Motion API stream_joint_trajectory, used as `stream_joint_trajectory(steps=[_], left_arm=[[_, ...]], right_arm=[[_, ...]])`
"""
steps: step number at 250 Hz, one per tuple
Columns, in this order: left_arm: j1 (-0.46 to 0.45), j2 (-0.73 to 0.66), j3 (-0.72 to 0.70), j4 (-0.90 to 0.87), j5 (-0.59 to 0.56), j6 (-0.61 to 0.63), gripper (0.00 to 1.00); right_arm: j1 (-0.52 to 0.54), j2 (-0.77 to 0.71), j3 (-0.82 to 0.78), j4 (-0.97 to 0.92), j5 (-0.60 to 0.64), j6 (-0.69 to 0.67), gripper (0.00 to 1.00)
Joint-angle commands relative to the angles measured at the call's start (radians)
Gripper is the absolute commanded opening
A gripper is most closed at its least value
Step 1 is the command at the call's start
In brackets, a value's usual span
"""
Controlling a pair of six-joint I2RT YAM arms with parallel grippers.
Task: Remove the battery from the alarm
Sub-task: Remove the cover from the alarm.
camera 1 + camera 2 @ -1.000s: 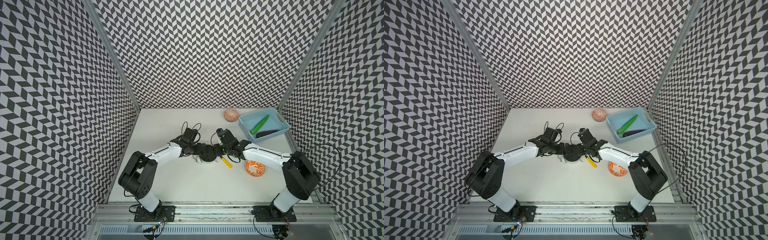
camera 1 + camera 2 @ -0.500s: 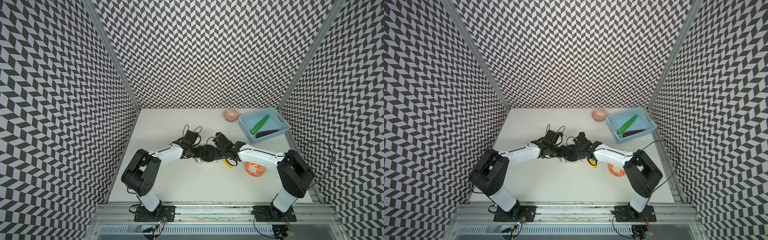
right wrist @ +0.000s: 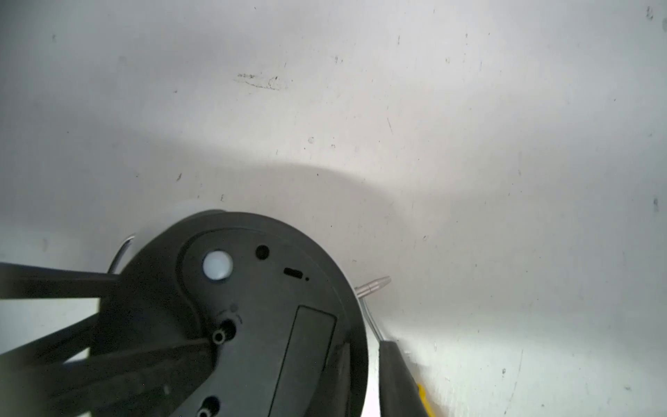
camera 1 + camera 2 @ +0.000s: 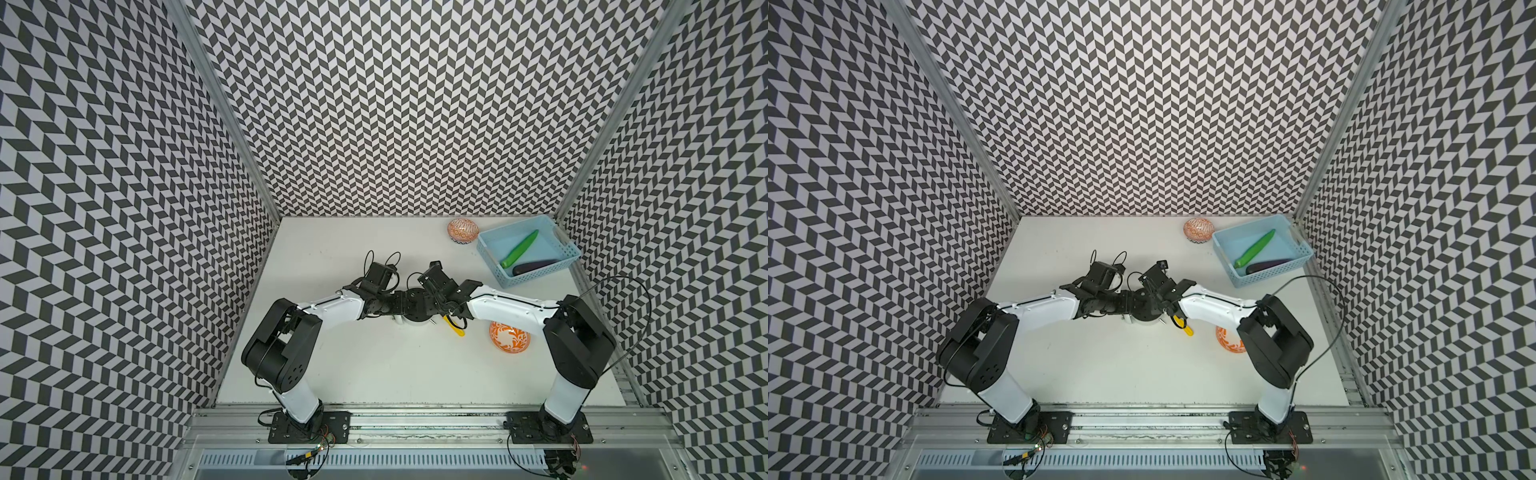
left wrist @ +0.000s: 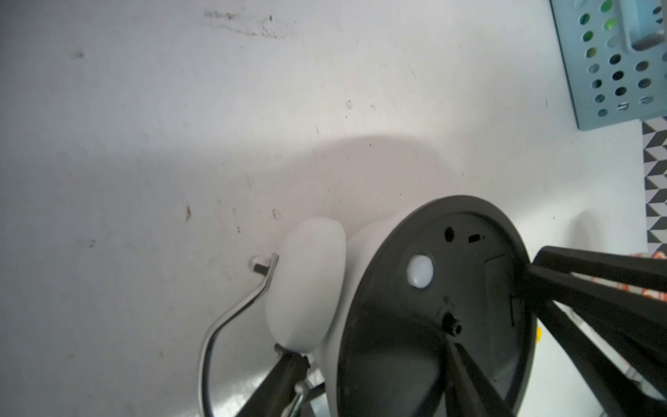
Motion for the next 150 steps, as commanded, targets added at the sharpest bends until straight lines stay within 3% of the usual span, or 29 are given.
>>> stream_joint_trajectory(steps=[1,52,98,150], left_arm=[[-0.002,0.031,-0.041,-0.069,-0.007,0.016,0.54],[0.015,-0.001,-0.081,-0.052,-0.011,-0.056,0.53],[0.006,-0.025,-0.099,-0.041,-0.041,-0.147,0.50],[-0.002,-0.021,-0.082,-0.054,-0.047,-0.145,0.50]], right_arm=[[-0.004,0.064,0.012,-0.096,-0.007,0.016,0.19],[-0.004,0.022,0.096,-0.150,-0.031,0.020,0.22],[-0.001,0.010,0.168,-0.219,-0.036,0.104,0.25],[0.000,0.045,0.171,-0.198,-0.056,0.078,0.23]])
